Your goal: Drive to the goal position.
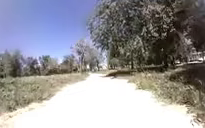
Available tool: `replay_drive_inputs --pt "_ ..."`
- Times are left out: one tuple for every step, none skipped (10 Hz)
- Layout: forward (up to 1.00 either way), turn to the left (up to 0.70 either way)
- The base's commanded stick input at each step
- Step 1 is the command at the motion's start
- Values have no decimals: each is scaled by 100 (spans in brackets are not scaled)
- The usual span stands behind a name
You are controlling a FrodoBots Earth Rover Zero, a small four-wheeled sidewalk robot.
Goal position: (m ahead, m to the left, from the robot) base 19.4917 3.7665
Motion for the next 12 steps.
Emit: replay_drive_inputs --pt "85 0" --pt "85 0" --pt "85 0" --pt "85 0" --pt "85 0" --pt "85 0" --pt "85 0" --pt "85 0" --pt "85 0" --pt "85 0" --pt "85 0" --pt "85 0"
